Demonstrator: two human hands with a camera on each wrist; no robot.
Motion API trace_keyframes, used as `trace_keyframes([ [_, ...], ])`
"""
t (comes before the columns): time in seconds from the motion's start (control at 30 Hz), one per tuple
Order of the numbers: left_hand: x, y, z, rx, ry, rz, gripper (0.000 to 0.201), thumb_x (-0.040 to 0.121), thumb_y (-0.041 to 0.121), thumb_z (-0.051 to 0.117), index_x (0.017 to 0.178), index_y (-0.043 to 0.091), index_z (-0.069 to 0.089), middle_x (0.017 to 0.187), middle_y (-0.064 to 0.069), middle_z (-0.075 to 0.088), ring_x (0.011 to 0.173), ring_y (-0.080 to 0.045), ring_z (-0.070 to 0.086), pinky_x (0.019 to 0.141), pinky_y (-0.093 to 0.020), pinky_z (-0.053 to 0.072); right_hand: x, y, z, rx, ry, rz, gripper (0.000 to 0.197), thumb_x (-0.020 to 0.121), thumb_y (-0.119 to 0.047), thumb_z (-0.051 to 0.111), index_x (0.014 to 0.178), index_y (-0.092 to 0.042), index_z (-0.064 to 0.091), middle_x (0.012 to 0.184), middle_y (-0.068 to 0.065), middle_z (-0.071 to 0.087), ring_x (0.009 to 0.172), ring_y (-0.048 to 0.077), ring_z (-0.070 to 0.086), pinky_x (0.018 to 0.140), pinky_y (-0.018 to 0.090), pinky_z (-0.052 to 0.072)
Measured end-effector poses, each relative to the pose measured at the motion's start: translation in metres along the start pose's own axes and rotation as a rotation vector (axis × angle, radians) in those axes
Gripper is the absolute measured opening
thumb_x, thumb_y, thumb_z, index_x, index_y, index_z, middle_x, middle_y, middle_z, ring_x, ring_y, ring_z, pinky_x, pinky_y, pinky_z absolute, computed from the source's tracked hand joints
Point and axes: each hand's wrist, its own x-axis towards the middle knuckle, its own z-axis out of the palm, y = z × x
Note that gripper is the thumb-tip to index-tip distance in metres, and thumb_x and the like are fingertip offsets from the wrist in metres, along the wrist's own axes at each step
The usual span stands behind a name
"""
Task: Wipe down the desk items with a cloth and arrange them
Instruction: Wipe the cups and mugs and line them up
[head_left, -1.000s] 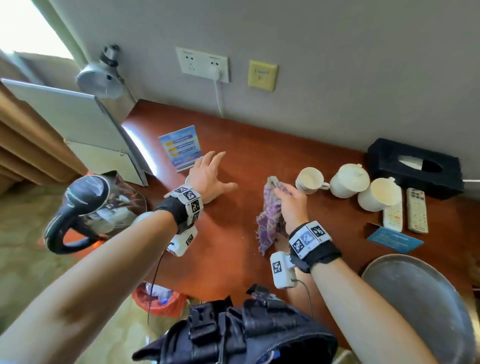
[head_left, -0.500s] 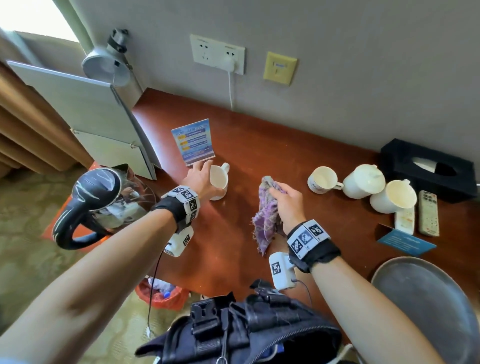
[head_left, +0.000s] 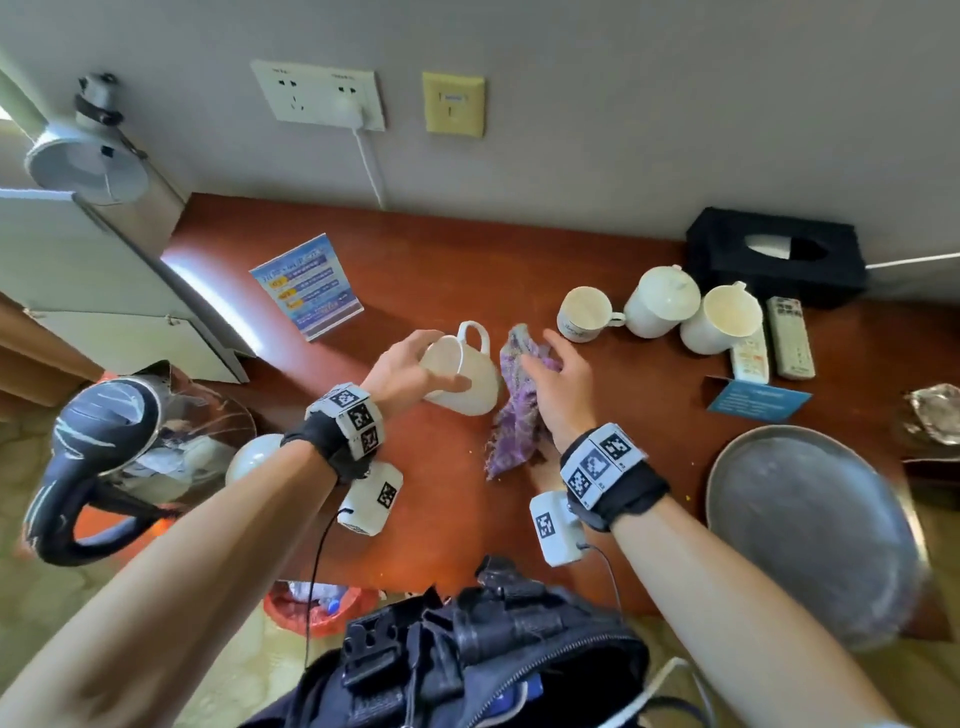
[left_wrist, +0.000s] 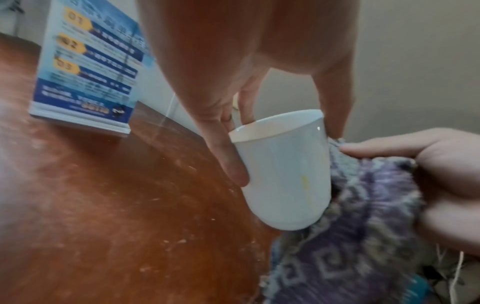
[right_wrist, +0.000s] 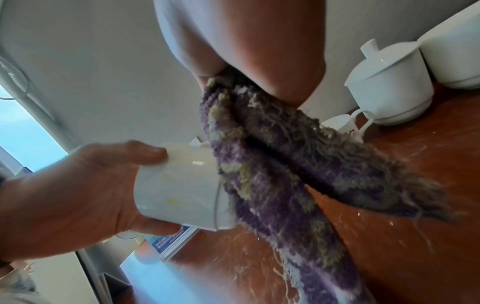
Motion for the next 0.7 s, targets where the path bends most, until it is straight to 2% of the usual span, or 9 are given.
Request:
trace_keyframes([
  [0.1,-0.011,0.017,0.013,-0.142,-0.019,0.039,0.097,0.04,0.046,0.083,0.131,0.027,0.055,0.117,-0.004,0.063,0.108,-0.024,0.062,0.09,-0.049,0.057,-0.001,-0.007,-0.006,-0.014,-0.043,-0.097,0.044,0.094,-0.021,0.063,0.137,-0.023,0.057,0.133,-0.007,0.06,0.12,0.007,0.056,0.105,0.026,0.044],
  [0.2,-0.018,0.03,0.021,-0.214,-0.02,0.049,0.085,0.048,0.034,0.085,0.127,0.025,0.056,0.112,-0.007,0.066,0.105,-0.028,0.066,0.084,-0.05,0.06,-0.006,-0.008,-0.009,0.014,-0.135,-0.17,0.035,0.098,-0.026,0.059,0.132,-0.031,0.062,0.124,-0.015,0.066,0.113,0.002,0.061,0.098,0.022,0.05],
  [0.27,-0.021,0.039,0.026,-0.213,-0.023,0.058,0.082,0.052,0.031,0.084,0.129,0.023,0.055,0.111,-0.008,0.067,0.101,-0.027,0.068,0.08,-0.049,0.061,-0.011,-0.007,-0.009,-0.018,-0.16,-0.232,0.032,0.1,-0.027,0.055,0.13,-0.035,0.063,0.12,-0.019,0.067,0.108,0.0,0.061,0.097,0.024,0.051],
  [0.4,-0.026,0.049,0.03,-0.21,-0.019,0.105,0.097,0.043,0.044,0.084,0.132,0.019,0.056,0.11,-0.007,0.07,0.097,-0.024,0.071,0.071,-0.037,0.061,-0.021,0.0,-0.008,-0.075,-0.172,-0.443,0.032,0.101,-0.02,0.053,0.128,-0.03,0.066,0.139,-0.006,0.059,0.132,0.006,0.049,0.112,0.032,0.04],
  [0.5,-0.029,0.055,0.032,-0.197,0.026,0.118,0.094,0.04,0.045,0.085,0.127,0.024,0.058,0.11,-0.004,0.067,0.101,-0.025,0.068,0.079,-0.044,0.061,-0.02,0.005,-0.014,-0.143,-0.132,-0.558,0.035,0.101,-0.016,0.053,0.132,-0.028,0.063,0.143,0.001,0.056,0.134,0.009,0.048,0.112,0.028,0.039],
  [0.53,-0.029,0.055,0.034,-0.182,0.042,0.125,0.096,0.039,0.045,0.086,0.128,0.024,0.059,0.112,-0.004,0.066,0.103,-0.025,0.066,0.083,-0.048,0.06,-0.018,0.005,-0.019,-0.137,-0.106,-0.531,0.036,0.101,-0.016,0.054,0.133,-0.029,0.061,0.141,0.0,0.057,0.129,0.007,0.051,0.109,0.024,0.042],
  [0.6,-0.03,0.055,0.038,-0.155,0.064,0.145,0.097,0.038,0.046,0.086,0.129,0.025,0.059,0.116,-0.003,0.065,0.106,-0.026,0.063,0.085,-0.051,0.059,-0.014,0.002,-0.027,-0.069,-0.054,-0.368,0.036,0.101,-0.021,0.054,0.136,-0.029,0.058,0.134,-0.004,0.062,0.118,0.001,0.055,0.1,0.014,0.044],
  [0.67,-0.032,0.054,0.042,-0.157,0.071,0.15,0.097,0.039,0.044,0.086,0.13,0.025,0.059,0.116,-0.004,0.064,0.106,-0.025,0.063,0.084,-0.048,0.059,-0.01,0.001,-0.033,-0.014,-0.039,-0.234,0.036,0.102,-0.024,0.053,0.137,-0.028,0.058,0.135,-0.007,0.061,0.118,-0.001,0.052,0.101,0.015,0.042],
  [0.7,-0.032,0.054,0.043,-0.169,0.068,0.147,0.094,0.041,0.041,0.087,0.13,0.024,0.06,0.115,-0.004,0.065,0.105,-0.025,0.063,0.08,-0.045,0.06,-0.009,0.0,-0.034,-0.012,-0.039,-0.234,0.035,0.102,-0.023,0.052,0.136,-0.027,0.059,0.135,-0.007,0.061,0.118,-0.003,0.051,0.104,0.017,0.041],
])
